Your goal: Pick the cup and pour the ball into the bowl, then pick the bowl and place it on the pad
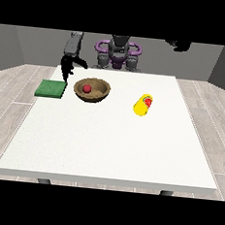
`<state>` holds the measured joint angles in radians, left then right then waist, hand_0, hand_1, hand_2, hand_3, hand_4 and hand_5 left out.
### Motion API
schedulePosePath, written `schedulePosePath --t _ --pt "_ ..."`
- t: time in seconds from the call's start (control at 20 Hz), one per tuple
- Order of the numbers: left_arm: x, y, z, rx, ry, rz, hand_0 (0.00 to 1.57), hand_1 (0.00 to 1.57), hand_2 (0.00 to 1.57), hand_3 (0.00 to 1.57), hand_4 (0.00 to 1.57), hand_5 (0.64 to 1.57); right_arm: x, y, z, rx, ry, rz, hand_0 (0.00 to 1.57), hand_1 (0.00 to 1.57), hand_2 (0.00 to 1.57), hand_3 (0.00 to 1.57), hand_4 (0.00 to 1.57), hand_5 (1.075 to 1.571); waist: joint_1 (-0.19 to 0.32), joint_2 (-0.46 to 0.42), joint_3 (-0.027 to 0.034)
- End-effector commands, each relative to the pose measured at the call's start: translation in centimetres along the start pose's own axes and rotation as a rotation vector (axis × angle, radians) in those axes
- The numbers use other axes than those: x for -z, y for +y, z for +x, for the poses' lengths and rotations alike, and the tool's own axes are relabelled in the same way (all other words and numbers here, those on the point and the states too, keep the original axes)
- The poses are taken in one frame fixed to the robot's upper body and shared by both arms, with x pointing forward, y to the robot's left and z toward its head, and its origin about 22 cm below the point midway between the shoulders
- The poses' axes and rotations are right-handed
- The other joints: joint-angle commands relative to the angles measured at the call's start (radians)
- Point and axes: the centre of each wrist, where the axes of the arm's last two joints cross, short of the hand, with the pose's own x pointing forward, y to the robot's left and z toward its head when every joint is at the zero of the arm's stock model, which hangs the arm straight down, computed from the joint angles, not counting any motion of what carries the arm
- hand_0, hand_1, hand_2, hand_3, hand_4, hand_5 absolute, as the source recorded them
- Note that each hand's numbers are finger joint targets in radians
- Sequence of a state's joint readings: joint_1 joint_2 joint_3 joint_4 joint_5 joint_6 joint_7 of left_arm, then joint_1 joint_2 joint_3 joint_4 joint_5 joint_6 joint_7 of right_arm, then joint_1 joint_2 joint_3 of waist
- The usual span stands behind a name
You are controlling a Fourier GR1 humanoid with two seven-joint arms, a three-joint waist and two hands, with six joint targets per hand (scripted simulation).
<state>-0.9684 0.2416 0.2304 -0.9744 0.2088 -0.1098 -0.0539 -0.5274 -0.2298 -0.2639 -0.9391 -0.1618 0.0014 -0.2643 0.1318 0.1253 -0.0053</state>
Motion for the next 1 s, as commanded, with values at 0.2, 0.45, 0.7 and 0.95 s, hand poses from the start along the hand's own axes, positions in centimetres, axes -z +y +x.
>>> schedulePosePath --t 0.2,0.45,0.7,0.95 --pt "-1.5 12.4 5.9 -0.128 -0.034 0.021 0.0 0.0 0.0 0.0 0.25 1.547 -0.4 6.1 -0.1 0.007 -0.005 0.075 0.0 0.0 0.0 0.0 0.0 1.569 -0.07 0.038 0.0045" --pt "-2.8 13.2 5.6 -0.158 -0.006 0.015 0.0 0.0 0.0 0.0 0.23 1.558 -3.7 3.1 -5.1 0.044 0.058 0.05 0.0 0.0 0.0 0.0 0.0 1.571 -0.051 0.013 0.0058" --pt "-3.3 14.7 7.6 -0.134 -0.056 0.011 0.0 0.0 0.0 0.0 0.15 1.562 -2.4 2.7 -4.7 0.039 -0.019 0.039 0.0 0.0 0.0 0.0 0.0 1.57 -0.059 0.083 0.0059" --pt "-3.7 16.5 10.9 -0.134 -0.124 -0.014 0.0 0.0 0.0 0.0 0.15 1.566 -1.9 1.9 -5.0 0.099 -0.022 0.037 0.0 0.0 0.0 0.0 0.0 1.571 -0.043 0.142 0.0061"
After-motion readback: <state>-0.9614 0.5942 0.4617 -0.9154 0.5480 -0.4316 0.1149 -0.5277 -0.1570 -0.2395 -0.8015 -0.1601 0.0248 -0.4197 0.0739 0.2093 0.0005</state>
